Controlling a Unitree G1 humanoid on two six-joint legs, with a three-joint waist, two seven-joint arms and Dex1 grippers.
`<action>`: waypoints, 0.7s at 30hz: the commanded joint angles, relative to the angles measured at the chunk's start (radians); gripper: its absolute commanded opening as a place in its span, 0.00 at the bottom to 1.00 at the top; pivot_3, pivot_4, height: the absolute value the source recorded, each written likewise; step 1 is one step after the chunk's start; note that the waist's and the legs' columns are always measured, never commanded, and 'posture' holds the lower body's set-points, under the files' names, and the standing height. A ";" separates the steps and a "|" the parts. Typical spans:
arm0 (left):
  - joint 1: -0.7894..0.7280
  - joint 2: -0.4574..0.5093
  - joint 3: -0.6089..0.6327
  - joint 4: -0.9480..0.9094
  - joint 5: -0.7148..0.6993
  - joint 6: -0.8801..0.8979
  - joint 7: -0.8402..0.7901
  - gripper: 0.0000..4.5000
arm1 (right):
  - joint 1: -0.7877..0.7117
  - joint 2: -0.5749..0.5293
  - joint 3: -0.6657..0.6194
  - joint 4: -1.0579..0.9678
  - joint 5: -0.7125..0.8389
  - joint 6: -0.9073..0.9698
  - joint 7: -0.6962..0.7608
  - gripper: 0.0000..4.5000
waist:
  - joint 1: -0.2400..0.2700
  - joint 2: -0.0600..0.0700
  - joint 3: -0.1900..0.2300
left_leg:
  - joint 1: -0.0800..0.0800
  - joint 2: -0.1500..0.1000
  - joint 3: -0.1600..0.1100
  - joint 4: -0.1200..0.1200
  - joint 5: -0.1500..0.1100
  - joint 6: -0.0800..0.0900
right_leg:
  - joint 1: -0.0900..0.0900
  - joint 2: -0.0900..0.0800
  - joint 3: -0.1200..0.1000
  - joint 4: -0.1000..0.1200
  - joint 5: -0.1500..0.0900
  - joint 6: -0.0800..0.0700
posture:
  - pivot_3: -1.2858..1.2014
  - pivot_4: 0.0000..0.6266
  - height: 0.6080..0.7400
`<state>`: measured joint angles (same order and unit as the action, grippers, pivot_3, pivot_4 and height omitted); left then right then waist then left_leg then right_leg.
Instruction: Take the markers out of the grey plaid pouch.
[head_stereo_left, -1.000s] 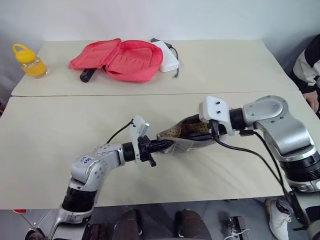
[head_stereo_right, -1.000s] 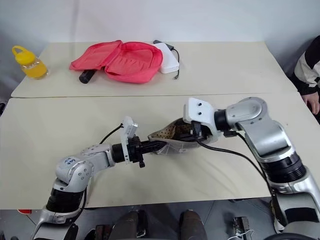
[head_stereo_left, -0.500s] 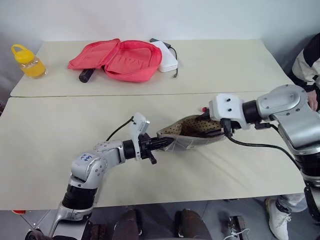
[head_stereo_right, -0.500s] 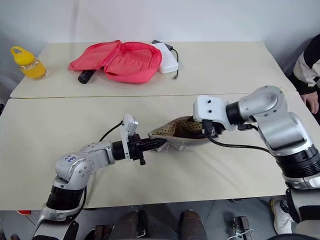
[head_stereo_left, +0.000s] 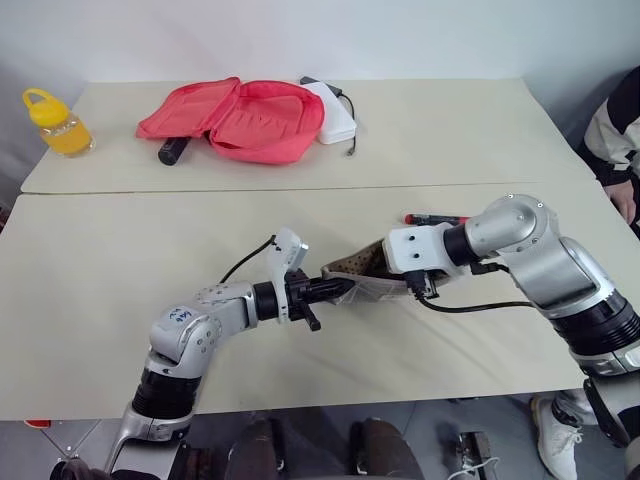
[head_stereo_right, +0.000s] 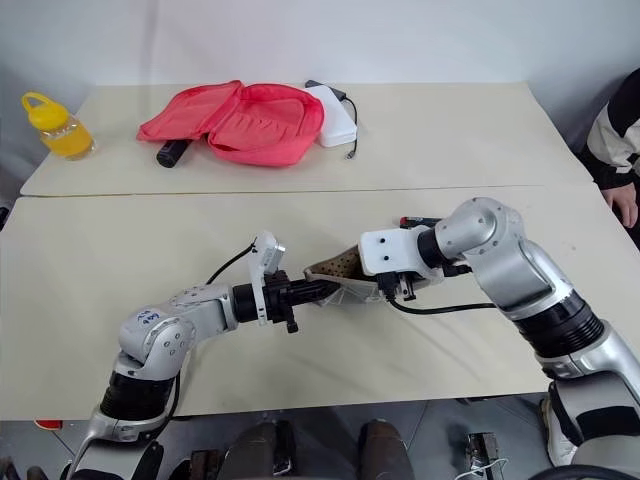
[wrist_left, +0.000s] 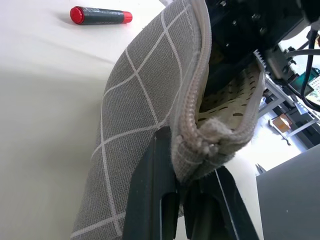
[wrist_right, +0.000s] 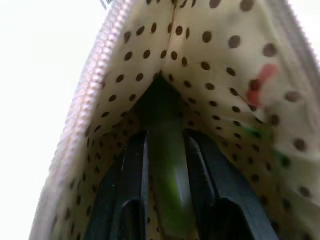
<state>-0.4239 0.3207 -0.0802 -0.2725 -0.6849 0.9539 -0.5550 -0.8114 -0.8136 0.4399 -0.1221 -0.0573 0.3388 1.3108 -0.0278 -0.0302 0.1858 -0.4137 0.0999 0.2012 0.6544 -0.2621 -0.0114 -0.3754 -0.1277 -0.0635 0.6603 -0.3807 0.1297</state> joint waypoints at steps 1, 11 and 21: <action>-0.003 -0.010 -0.001 -0.047 -0.015 0.005 0.006 0.00 | -0.016 0.019 0.023 0.014 -0.057 -0.031 -0.017 0.25 | -0.001 0.000 0.000 | 0.000 0.000 0.000 0.000 0.000 0.000 | 0.000 0.000 0.000 0.000 0.000 0.000 | 0.52 0.24 1.00; 0.001 -0.005 0.002 -0.037 -0.014 0.004 0.005 0.00 | -0.015 0.066 0.048 0.121 -0.166 -0.065 -0.045 0.25 | -0.003 0.000 0.000 | 0.001 0.001 0.000 0.001 0.000 0.000 | 0.000 0.001 0.000 0.001 0.000 0.000 | 0.52 0.24 1.00; -0.004 -0.008 0.000 -0.034 -0.013 0.002 0.006 0.00 | 0.010 0.046 0.080 0.113 -0.225 0.007 0.027 0.25 | -0.001 0.000 0.000 | 0.001 0.001 0.000 0.004 0.000 0.000 | 0.003 0.001 0.000 0.002 0.000 0.000 | 0.52 0.24 1.00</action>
<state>-0.4235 0.3152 -0.0867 -0.2731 -0.6849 0.9607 -0.5385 -0.8278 -0.7431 0.4835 -0.0310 -0.2523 0.3183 1.3037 -0.0286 -0.0302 0.1857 -0.4122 0.1010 0.2006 0.6587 -0.2621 -0.0114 -0.3726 -0.1270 -0.0632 0.6625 -0.3807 0.1296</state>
